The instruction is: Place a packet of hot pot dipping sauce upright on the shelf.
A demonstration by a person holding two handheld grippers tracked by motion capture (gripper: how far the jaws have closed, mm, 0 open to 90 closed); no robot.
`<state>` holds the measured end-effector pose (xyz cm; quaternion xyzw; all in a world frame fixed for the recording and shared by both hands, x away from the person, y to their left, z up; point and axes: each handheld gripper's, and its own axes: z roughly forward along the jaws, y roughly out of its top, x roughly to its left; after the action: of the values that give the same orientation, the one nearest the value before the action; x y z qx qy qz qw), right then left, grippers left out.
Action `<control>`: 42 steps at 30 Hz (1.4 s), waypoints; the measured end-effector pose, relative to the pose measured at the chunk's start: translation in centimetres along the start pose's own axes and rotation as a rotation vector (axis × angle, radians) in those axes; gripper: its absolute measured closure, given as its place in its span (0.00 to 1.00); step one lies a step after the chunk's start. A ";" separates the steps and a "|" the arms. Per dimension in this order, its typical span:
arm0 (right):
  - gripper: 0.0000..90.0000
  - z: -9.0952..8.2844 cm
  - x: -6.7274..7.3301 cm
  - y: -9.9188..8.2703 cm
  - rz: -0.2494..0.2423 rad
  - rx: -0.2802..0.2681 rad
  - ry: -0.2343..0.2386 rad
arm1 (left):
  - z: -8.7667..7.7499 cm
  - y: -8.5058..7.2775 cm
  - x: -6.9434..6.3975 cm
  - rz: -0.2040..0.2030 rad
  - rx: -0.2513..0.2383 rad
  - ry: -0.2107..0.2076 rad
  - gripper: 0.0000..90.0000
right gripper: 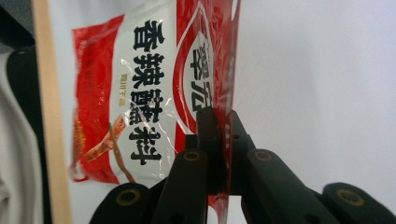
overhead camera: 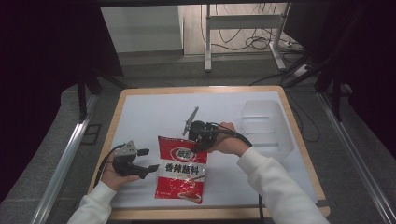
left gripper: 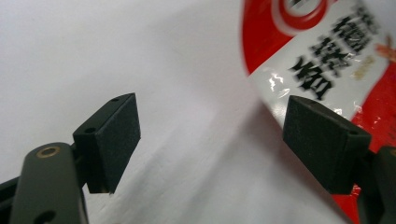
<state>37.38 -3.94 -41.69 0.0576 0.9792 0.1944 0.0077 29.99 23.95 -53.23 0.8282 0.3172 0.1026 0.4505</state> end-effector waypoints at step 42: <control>0.99 -15.5 0.3 -3.1 0.054 -0.131 -0.311 | 0.2 -0.4 0.1 0.010 0.023 -0.009 0.22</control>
<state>36.20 -12.62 -28.56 0.1125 0.9495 0.2467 0.1578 30.03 23.98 -53.67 0.8353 0.3123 0.0974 0.4419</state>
